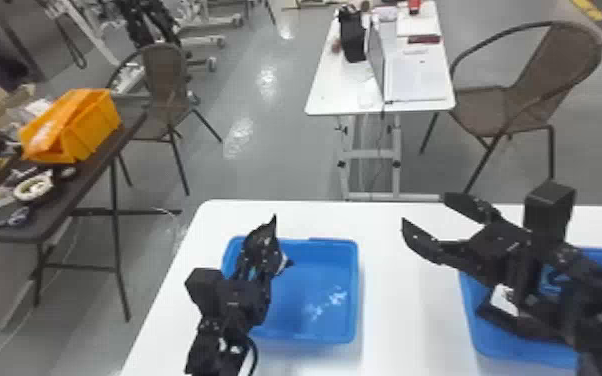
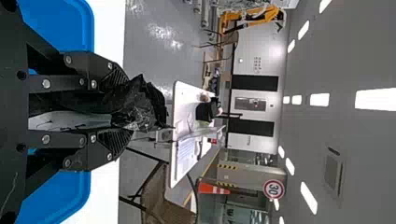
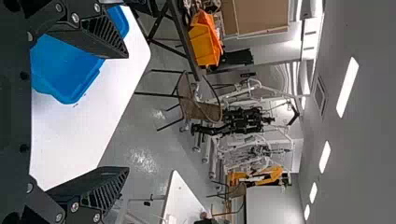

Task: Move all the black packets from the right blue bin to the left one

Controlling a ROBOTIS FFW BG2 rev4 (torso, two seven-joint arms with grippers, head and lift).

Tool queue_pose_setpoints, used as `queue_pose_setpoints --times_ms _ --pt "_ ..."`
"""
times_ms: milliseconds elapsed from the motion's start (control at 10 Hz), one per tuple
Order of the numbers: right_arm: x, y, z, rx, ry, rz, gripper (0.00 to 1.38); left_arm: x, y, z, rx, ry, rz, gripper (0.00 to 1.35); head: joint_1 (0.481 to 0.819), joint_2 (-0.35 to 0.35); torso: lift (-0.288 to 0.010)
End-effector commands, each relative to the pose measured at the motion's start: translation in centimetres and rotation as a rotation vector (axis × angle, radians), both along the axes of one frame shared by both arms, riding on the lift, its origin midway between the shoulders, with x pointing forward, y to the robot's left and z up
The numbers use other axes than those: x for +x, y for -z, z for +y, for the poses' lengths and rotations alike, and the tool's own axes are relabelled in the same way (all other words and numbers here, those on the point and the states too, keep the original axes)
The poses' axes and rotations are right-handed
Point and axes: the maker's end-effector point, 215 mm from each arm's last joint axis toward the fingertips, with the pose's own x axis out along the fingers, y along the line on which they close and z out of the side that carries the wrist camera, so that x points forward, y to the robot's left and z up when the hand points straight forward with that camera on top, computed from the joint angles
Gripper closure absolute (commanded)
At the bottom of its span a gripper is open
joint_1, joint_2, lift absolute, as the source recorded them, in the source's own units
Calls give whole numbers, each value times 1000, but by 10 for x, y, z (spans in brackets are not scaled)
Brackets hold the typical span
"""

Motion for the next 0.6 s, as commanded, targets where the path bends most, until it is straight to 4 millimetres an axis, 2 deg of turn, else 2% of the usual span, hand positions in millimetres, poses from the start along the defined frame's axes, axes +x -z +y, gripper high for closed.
queue_pose_setpoints --times_ms 0,100,200,500 --pt "0 0 -7 -16 16 -8 186 0 -12 -5 -20 0 -49 121 695 214 0" --pt "3 2 -26 -40 78 -15 186 2 -21 -16 -42 15 -77 78 695 207 0" --pt "3 11 -58 -46 183 -1 186 3 -32 -27 -81 25 -104 156 695 187 0" --pt "-21 66 -147 -81 357 100 190 -5 -60 -22 -133 11 -141 176 695 89 0"
